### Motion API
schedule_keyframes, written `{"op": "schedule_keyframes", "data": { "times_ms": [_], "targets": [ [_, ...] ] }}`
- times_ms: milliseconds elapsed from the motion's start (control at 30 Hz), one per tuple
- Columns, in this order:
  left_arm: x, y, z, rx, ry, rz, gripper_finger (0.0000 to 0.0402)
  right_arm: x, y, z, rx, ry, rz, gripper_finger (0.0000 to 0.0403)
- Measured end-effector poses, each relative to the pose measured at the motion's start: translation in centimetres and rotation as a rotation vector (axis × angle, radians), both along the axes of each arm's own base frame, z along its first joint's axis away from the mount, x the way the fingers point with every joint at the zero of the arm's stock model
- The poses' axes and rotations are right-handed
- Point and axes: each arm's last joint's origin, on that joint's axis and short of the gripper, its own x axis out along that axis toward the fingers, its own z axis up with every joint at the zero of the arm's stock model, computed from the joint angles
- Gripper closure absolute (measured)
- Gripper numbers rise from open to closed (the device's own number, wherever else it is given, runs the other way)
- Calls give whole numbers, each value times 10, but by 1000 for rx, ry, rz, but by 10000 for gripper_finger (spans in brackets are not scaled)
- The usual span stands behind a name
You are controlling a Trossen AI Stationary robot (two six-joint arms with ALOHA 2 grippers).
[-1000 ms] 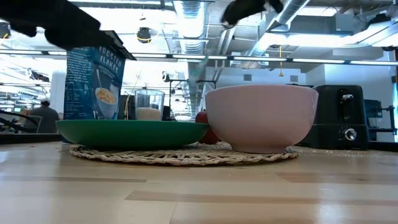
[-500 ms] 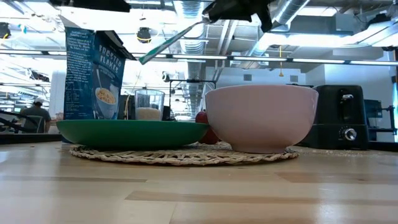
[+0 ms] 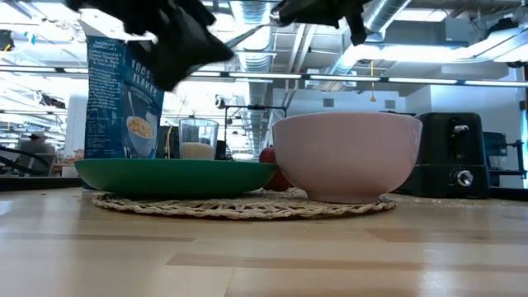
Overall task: Arrange a breakfast setting
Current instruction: Put the blue patterned spoon to the right of the white bowl
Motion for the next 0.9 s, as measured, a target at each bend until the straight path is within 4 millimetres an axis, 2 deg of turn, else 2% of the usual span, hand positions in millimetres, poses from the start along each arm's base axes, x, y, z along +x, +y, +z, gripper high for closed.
{"op": "schedule_keyframes", "data": {
  "times_ms": [67,200,467,600,733,900],
  "targets": [
    [9,3,-6,19,28,22,121,-1,4,0,0,-1,13,362],
    [12,9,-11,31,41,42,133,-1,13,-3,-2,5,36,362],
    [-7,10,11,-39,-55,13,170,-2,16,-5,-10,22,36,361],
    [-18,18,18,-168,-99,-25,175,-2,16,-4,-6,11,34,361],
    [-19,25,17,-265,-93,-30,175,-2,16,-3,-2,0,35,361],
    [-15,31,15,-298,-68,-22,175,-1,16,-3,1,-3,42,361]
  ]
}}
